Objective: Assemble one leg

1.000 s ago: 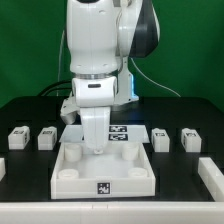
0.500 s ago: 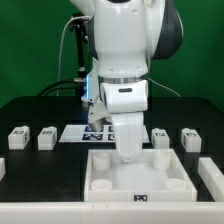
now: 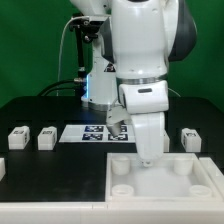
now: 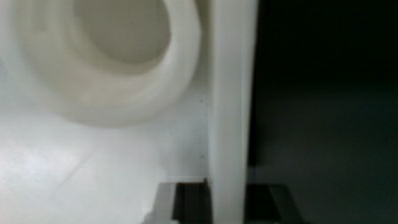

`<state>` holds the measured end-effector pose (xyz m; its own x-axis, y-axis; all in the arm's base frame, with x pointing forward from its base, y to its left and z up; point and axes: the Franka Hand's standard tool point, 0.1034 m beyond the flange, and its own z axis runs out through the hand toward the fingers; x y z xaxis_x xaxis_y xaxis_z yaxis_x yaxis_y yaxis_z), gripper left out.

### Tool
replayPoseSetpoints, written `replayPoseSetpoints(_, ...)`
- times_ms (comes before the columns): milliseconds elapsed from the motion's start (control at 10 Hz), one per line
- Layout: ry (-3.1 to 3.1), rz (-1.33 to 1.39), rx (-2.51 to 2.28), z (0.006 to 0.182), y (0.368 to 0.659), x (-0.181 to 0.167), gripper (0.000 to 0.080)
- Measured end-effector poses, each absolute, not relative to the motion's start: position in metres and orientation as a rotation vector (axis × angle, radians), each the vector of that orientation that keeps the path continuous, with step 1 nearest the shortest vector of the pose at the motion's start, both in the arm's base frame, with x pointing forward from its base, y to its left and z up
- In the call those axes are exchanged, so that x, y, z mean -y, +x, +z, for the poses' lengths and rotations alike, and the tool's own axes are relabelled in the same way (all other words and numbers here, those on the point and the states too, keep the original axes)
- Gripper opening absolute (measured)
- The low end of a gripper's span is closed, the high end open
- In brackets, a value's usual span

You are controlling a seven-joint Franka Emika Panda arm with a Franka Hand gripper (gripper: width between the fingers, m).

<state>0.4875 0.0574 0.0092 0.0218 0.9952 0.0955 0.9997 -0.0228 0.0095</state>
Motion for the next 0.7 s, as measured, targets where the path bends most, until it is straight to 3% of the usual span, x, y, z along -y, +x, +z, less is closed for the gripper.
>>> replayPoseSetpoints(500,-2.207,-0.132,2.156,0.0084,0.4895,-0.0575,0.0063)
replayPoseSetpoints(600,-2.208,-0.132,2.155,0.0082,0.4894,-0.0571,0.0137)
replayPoseSetpoints(700,-2.208,-0.131,2.155,0.0082,0.4894,-0.0568,0.0321)
